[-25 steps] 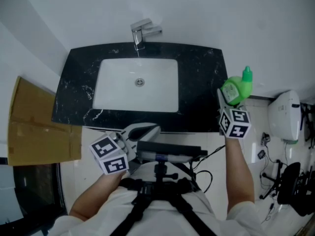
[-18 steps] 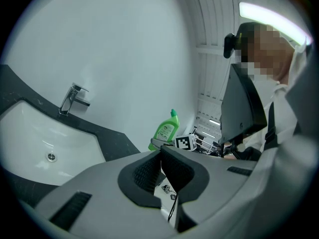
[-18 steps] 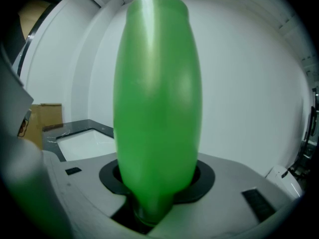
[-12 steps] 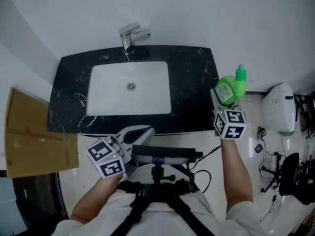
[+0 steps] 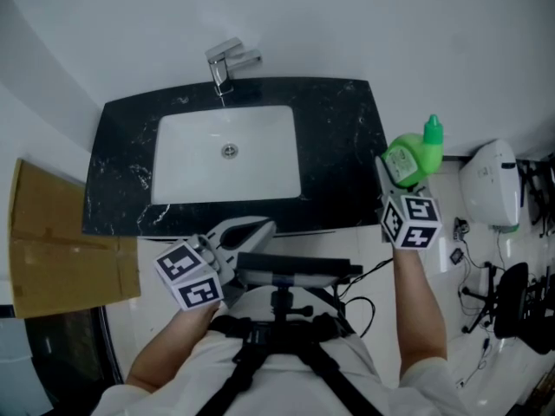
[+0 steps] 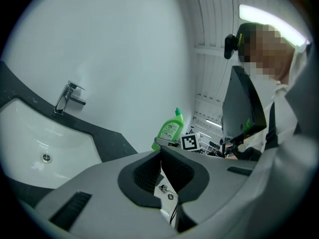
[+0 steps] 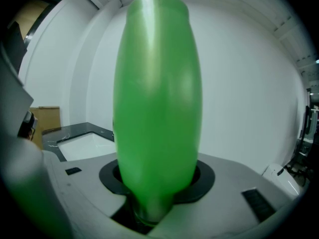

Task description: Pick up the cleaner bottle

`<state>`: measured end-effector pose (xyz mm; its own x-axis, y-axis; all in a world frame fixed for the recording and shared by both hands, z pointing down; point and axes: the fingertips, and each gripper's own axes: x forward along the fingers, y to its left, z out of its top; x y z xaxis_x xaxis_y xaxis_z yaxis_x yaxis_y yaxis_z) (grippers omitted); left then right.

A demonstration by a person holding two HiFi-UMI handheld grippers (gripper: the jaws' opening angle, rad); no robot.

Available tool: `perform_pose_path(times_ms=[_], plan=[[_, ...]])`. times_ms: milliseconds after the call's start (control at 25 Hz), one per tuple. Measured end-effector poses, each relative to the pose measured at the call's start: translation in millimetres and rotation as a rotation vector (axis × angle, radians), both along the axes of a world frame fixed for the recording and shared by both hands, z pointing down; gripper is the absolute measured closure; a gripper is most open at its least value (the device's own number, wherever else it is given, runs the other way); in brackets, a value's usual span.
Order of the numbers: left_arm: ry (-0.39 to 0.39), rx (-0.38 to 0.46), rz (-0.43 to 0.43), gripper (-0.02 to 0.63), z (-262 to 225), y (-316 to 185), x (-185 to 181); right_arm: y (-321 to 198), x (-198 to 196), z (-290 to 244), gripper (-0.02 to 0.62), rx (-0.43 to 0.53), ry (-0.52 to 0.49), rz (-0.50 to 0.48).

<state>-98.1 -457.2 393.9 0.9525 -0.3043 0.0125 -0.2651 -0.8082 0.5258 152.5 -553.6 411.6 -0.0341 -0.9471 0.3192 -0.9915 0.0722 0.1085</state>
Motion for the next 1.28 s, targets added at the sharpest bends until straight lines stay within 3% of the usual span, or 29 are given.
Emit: perform_pose_path(times_ms=[1280], plan=[[-0.002,0.005,-0.012,0.611,-2,-5,-1,38,-18,-24,0.416,0.002,-0.004,-0.022]])
